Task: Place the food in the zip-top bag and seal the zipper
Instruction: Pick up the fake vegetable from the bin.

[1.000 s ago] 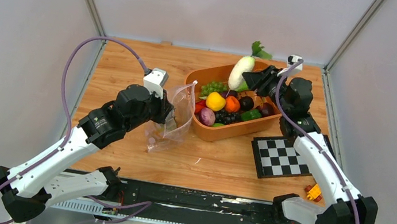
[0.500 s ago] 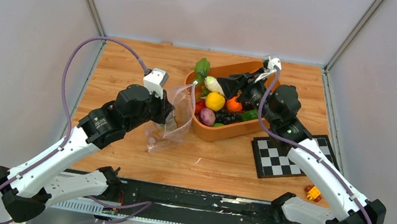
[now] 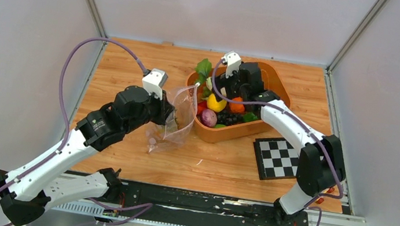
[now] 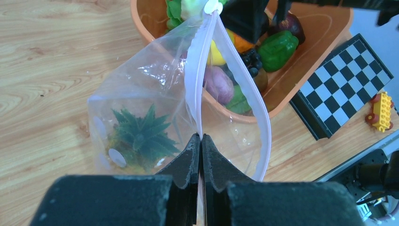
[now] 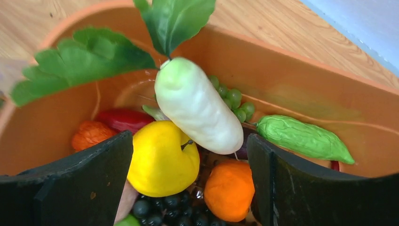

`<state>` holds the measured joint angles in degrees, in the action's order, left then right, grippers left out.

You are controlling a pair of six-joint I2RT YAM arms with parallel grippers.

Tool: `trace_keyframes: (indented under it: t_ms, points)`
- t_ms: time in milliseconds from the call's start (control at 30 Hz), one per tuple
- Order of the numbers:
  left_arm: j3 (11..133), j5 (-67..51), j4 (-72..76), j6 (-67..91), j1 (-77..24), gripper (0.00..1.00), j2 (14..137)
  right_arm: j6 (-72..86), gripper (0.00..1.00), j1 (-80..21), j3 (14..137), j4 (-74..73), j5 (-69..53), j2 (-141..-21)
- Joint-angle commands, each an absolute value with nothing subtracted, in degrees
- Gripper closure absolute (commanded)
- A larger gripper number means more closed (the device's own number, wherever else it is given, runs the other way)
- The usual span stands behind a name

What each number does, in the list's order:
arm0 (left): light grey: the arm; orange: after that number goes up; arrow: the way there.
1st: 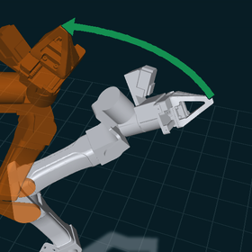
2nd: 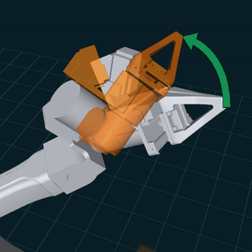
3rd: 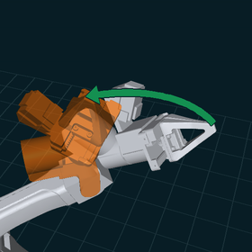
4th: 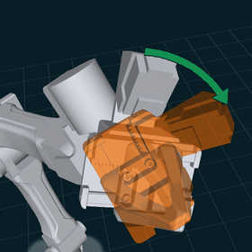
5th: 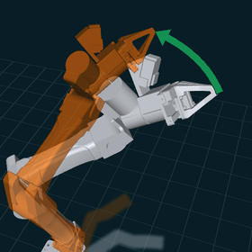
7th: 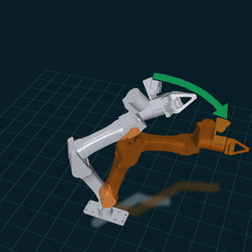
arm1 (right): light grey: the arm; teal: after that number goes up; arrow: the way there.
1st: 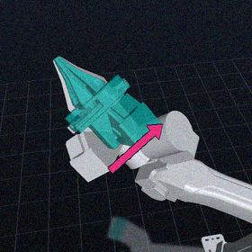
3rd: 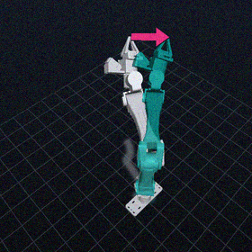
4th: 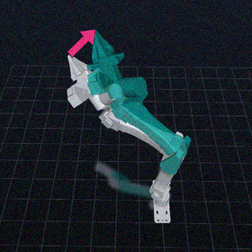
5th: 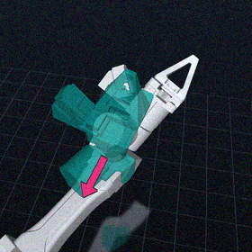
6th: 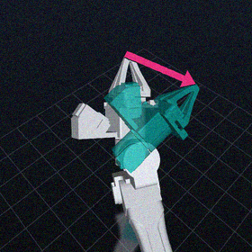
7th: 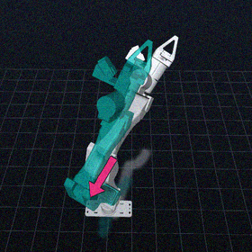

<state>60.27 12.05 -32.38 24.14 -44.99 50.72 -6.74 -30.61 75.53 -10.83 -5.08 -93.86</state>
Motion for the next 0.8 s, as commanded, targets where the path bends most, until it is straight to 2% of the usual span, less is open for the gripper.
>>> trace_keyframes:
  t_ms: [0,200,367,400,467,600,700,767]
  points:
    - [61.08,12.1,-32.04,24.87,-44.91,0.92,49.39,-20.87,0.08,-30.82,71.22,5.88,-11.29,-95.25]
    - [61.2,12.26,-32.29,24.77,-44.91,0.92,49.57,-26.71,0.07,-30.89,74.81,7.42,-13.84,-101.88]
    - [61.18,12.54,-32.2,24.65,-44.91,0.92,49.7,-28.71,0.17,-30.93,79.08,6.5,-12.17,-106.52]
    - [61.15,12.57,-32.25,24.76,-44.91,0.92,49.74,-28.93,0.21,-30.89,79.69,6.12,-12.55,-107.24]
    - [61.0,12.54,-32.1,24.87,-44.91,0.92,49.73,-29.33,0.35,-30.95,79.99,6.54,-13.4,-108.03]
    - [61.01,12.57,-32.17,24.83,-44.89,0.92,49.64,-29.42,0.68,-30.88,79.83,5.9,-13.49,-107.24]
    - [61.05,12.81,-32.13,24.84,-44.91,0.92,49.53,-28.17,0.79,-30.91,78.13,6.74,-12.68,-103.97]
    - [61.14,12.64,-32.12,24.87,-44.91,0.92,49.63,-26.8,0.81,-30.94,75.71,9.54,-12.24,-100.75]
